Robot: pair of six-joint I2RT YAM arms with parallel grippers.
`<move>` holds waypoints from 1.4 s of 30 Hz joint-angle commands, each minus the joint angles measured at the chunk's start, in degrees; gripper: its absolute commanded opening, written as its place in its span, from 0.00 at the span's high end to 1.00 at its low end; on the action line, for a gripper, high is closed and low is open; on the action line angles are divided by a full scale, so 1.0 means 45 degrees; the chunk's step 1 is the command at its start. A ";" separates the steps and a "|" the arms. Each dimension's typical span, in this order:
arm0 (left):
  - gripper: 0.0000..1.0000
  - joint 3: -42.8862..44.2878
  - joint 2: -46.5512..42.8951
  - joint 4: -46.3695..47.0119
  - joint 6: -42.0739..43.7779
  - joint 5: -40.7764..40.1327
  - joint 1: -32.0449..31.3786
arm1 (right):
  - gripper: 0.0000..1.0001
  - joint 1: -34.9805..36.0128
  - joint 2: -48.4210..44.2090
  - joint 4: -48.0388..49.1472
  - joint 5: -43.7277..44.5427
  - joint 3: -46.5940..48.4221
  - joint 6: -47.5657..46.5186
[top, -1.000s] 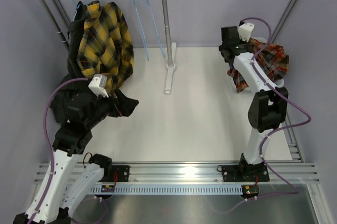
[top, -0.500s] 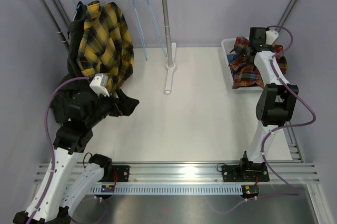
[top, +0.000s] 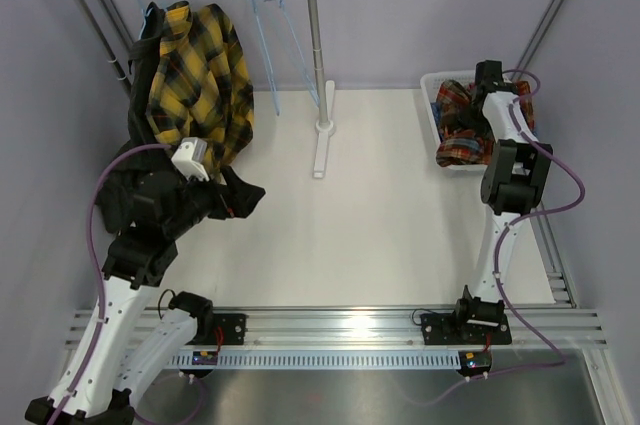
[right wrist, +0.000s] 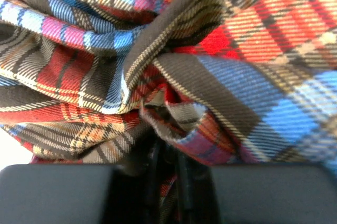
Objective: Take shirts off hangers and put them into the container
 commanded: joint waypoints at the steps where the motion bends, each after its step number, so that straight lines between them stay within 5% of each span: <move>1: 0.01 0.0706 -0.0153 0.0246 0.0021 0.0156 -0.0048 | 0.70 -0.0104 -0.1020 -0.0273 -0.0584 -0.0717 -0.0775; 3: 0.01 0.0727 -0.0231 0.0246 0.0021 0.0137 -0.0048 | 0.51 -0.0104 -0.2208 0.0374 -0.0662 -0.1188 -0.1050; 7: 0.01 0.0707 -0.0329 0.0227 0.0080 0.0137 -0.0048 | 0.30 -0.0123 -0.3873 0.0785 -0.0429 -0.1131 -0.2063; 14: 0.01 0.0785 -0.0466 0.0246 0.0138 0.0176 -0.0048 | 0.15 -0.0104 -0.5905 0.1039 -0.0680 -0.0233 -0.3004; 18: 0.01 0.0863 -0.0505 0.0246 0.0119 0.0176 -0.0048 | 0.12 -0.0104 -0.6685 0.0785 -0.1226 0.0121 -0.3141; 23: 0.01 0.1603 -0.0583 -0.0260 0.0391 -0.0233 -0.0048 | 0.09 -0.0104 -0.9184 0.1994 -0.1736 -0.1907 -0.3473; 28: 0.01 0.2912 -0.0778 -0.1217 0.1445 -0.2262 -0.0067 | 0.01 -0.0104 -1.3362 0.3186 -0.2283 -0.4386 -0.4038; 36: 0.01 0.3638 -0.1891 -0.1961 0.2892 -0.6498 -0.0067 | 0.01 -0.0104 -1.8775 0.3227 -0.2401 -0.7240 -0.4351; 42: 0.01 0.3890 -0.2613 -0.2975 0.3205 -0.7595 -0.0067 | 0.01 0.0852 -2.1685 0.2582 -0.2478 -0.9544 -0.4117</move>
